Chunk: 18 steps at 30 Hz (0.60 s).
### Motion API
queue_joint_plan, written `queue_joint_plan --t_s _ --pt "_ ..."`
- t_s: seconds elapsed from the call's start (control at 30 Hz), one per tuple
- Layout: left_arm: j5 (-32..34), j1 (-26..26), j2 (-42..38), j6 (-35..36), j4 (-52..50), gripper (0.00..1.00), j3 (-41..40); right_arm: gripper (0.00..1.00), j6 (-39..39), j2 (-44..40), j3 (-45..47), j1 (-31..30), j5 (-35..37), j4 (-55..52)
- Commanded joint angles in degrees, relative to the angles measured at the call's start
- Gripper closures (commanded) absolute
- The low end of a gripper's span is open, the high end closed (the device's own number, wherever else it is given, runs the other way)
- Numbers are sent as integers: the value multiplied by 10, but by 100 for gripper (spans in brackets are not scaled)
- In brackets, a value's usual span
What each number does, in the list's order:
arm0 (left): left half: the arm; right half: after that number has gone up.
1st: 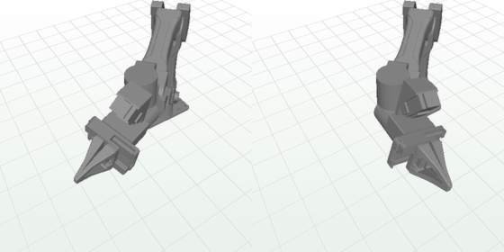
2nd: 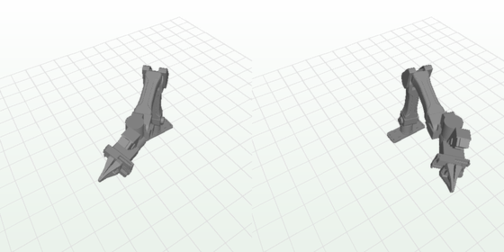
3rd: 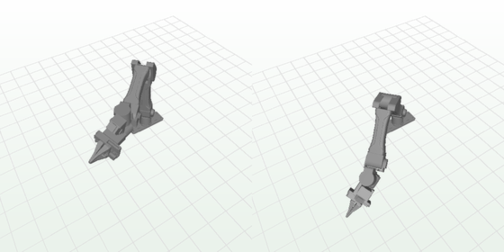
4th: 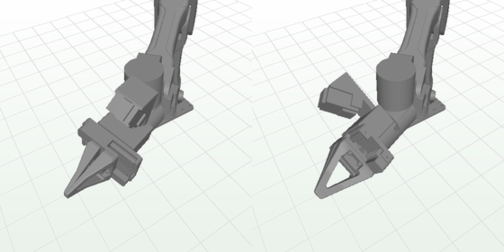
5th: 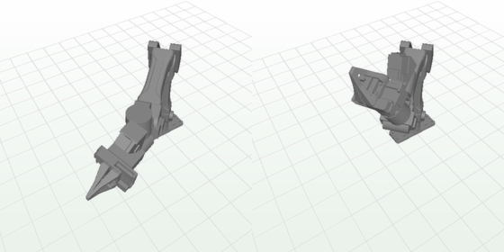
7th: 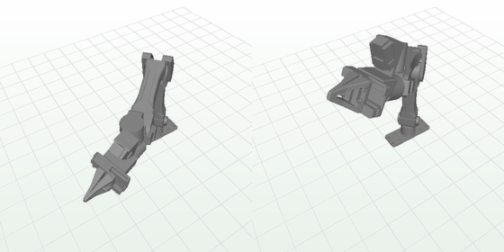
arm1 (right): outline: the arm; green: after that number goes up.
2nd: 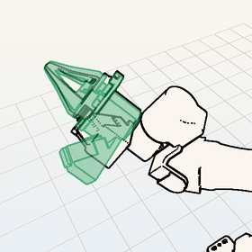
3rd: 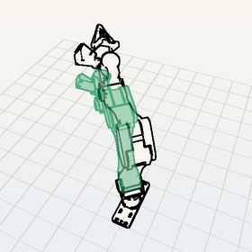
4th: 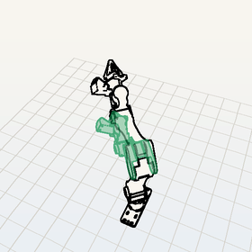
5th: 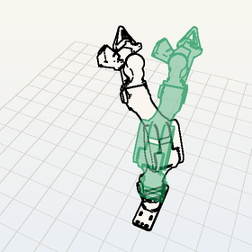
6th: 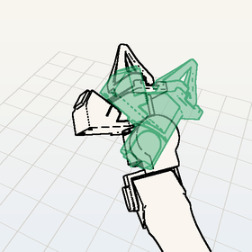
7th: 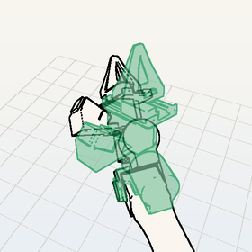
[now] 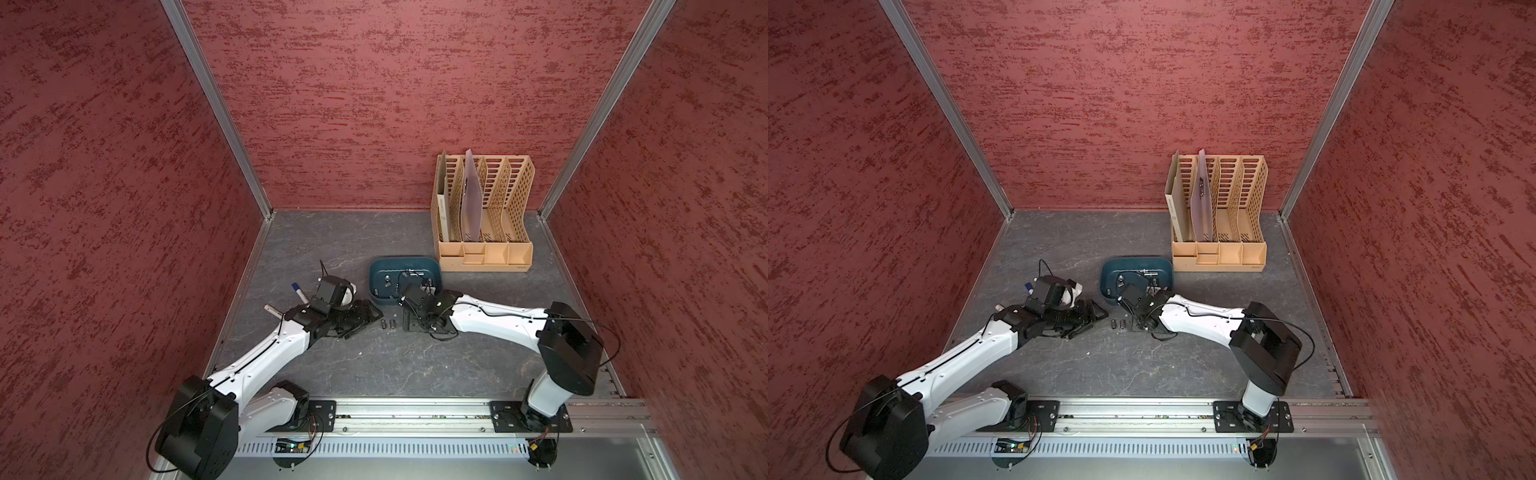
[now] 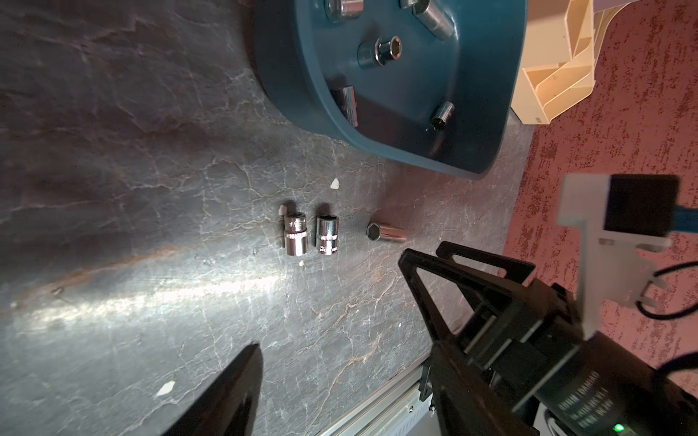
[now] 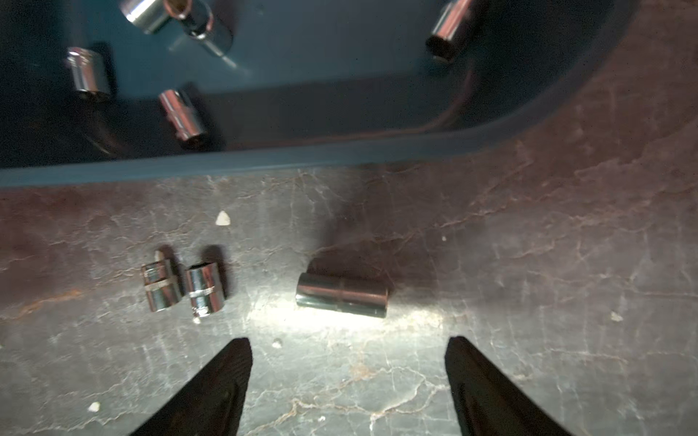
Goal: Put the socket on the desktop into the storage box
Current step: Pick up the socket head at the center of the board.
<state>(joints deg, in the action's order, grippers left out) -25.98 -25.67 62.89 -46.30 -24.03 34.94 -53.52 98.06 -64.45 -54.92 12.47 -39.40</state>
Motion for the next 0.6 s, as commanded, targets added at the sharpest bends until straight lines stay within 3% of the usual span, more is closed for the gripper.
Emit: queue_joint_plan --t_s 0.0,0.57 --pt "5 -1 -10 -3 5 27 -8 13 3 20 -20 1 7 -9" --pt "3 6 -19 -4 6 27 -24 23 -27 84 -28 9 -17 16"
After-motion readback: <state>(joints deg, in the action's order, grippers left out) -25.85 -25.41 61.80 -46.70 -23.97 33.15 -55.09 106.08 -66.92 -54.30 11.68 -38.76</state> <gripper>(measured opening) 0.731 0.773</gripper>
